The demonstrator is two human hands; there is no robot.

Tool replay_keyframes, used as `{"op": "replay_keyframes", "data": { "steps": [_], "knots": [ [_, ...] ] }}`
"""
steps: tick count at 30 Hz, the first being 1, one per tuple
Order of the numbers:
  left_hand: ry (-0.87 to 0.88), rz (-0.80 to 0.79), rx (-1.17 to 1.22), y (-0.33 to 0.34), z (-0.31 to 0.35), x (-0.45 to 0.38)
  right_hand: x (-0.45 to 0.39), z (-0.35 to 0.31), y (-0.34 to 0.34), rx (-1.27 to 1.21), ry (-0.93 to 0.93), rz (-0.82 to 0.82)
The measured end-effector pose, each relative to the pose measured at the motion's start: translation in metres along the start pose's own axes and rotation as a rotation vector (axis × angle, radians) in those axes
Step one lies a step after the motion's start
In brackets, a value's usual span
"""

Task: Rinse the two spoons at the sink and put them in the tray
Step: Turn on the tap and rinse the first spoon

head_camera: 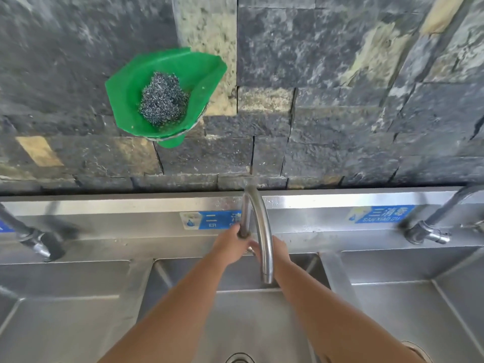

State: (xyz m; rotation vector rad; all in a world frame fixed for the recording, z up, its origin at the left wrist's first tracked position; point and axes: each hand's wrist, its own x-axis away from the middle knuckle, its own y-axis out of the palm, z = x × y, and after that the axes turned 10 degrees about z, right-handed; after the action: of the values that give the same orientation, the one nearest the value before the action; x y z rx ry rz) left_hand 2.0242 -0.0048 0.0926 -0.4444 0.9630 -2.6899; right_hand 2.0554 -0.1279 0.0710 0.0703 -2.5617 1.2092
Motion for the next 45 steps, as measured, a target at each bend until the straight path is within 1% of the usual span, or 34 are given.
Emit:
{"op": "replay_keyframes", "data": {
  "steps": [2, 6, 8, 10, 12, 14, 16, 18, 20, 23, 26, 31, 32, 36, 37, 39, 42, 45],
  "knots": [
    [0.01, 0.016, -0.03, 0.002, -0.003, -0.009, -0.007, 0.0, 0.005, -0.089, 0.067, -0.012],
    [-0.01, 0.114, -0.117, 0.012, -0.006, -0.025, -0.015, -0.006, 0.005, -0.228, 0.125, -0.011],
    [-0.023, 0.156, -0.13, 0.016, -0.006, -0.029, -0.015, -0.007, 0.0, -0.236, 0.129, -0.012],
    [-0.011, 0.174, -0.096, 0.019, -0.008, -0.031, -0.015, -0.006, -0.001, -0.193, 0.086, -0.008],
    [0.01, 0.181, -0.066, 0.021, -0.012, -0.03, -0.012, -0.005, -0.001, -0.176, 0.051, -0.008],
    [0.018, 0.178, -0.056, 0.021, -0.015, -0.031, -0.012, -0.006, 0.001, -0.203, 0.132, -0.004],
    [0.018, 0.165, -0.057, 0.02, -0.015, -0.033, -0.013, -0.007, 0.003, -0.199, 0.157, 0.028],
    [0.013, 0.16, -0.071, 0.019, -0.014, -0.035, -0.012, -0.006, 0.004, -0.127, 0.067, 0.035],
    [0.005, 0.166, -0.101, 0.019, -0.013, -0.034, -0.014, -0.007, 0.005, -0.149, 0.073, 0.049],
    [-0.004, 0.172, -0.115, 0.019, -0.01, -0.032, -0.012, -0.003, 0.007, -0.174, 0.085, 0.026],
    [-0.002, 0.168, -0.108, 0.019, -0.01, -0.032, -0.008, -0.002, 0.007, -0.257, 0.079, 0.04],
    [-0.008, 0.18, -0.085, 0.018, -0.01, -0.03, -0.008, 0.0, 0.006, -0.197, 0.116, 0.048],
    [-0.009, 0.176, -0.083, 0.018, -0.01, -0.031, -0.007, -0.002, 0.006, -0.201, 0.102, 0.03],
    [-0.007, 0.155, -0.069, 0.018, -0.01, -0.031, -0.008, -0.001, 0.005, -0.167, 0.073, 0.071],
    [-0.005, 0.151, -0.063, 0.017, -0.01, -0.031, -0.007, -0.001, 0.003, -0.227, 0.076, 0.079],
    [0.0, 0.143, -0.057, 0.016, -0.01, -0.031, -0.007, -0.001, 0.003, -0.192, 0.053, 0.042],
    [-0.003, 0.137, -0.04, 0.016, -0.012, -0.031, 0.0, 0.0, 0.004, -0.252, 0.059, 0.016],
    [-0.008, 0.148, -0.025, 0.016, -0.014, -0.031, -0.003, 0.004, 0.003, -0.183, 0.014, 0.039]
  ]
}}
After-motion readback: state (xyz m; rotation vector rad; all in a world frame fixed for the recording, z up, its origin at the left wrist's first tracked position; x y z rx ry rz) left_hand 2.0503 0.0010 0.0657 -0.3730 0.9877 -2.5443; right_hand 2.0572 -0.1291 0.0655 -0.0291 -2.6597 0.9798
